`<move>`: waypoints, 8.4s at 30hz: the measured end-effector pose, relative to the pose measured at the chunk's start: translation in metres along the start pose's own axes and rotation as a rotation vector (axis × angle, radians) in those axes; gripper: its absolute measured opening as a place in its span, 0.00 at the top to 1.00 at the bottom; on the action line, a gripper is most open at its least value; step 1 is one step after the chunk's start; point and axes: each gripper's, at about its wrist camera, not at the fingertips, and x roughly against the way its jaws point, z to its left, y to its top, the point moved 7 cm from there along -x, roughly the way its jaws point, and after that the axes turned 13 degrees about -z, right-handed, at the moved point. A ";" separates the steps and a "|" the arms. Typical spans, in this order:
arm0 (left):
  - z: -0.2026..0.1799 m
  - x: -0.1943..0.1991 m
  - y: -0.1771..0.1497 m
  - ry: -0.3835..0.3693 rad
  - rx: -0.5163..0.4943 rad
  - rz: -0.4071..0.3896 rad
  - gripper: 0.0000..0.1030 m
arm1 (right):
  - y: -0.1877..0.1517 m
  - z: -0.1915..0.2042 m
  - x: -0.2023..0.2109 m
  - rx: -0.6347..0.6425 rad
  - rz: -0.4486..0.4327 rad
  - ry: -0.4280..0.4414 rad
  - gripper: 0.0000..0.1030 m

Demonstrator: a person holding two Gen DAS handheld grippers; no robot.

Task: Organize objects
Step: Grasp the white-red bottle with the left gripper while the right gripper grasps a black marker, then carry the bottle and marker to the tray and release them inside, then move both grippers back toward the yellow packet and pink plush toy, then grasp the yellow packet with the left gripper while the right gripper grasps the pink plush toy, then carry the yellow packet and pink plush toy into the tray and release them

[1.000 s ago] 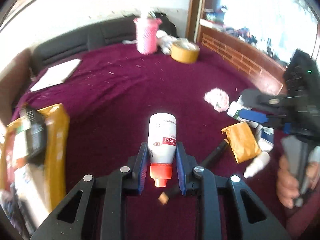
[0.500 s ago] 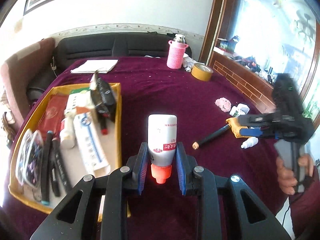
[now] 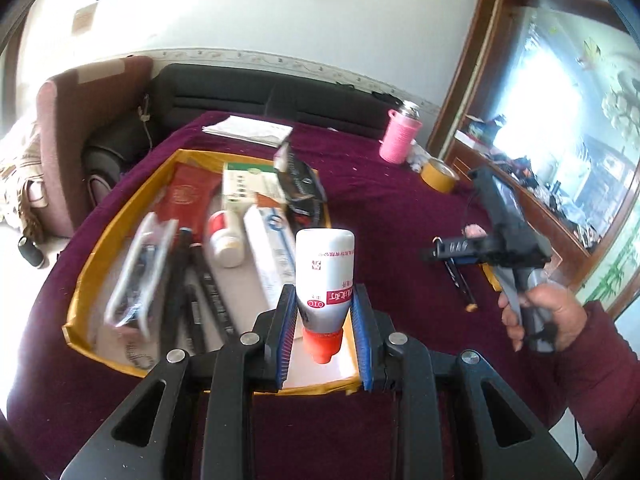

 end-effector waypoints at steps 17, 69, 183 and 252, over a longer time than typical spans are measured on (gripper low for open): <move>0.011 0.007 -0.004 0.037 -0.002 -0.003 0.78 | -0.022 -0.021 0.034 -0.078 -0.115 0.060 0.89; 0.059 -0.016 0.014 0.212 0.006 0.015 0.41 | -0.009 0.245 0.087 0.102 -0.183 0.494 0.48; -0.300 -0.215 -0.056 -0.156 -0.302 0.303 0.63 | 0.031 -0.207 0.089 -0.570 -0.443 0.503 0.70; 0.115 -0.033 0.005 0.338 0.084 0.044 0.54 | -0.020 0.263 0.022 0.165 -0.011 0.409 0.67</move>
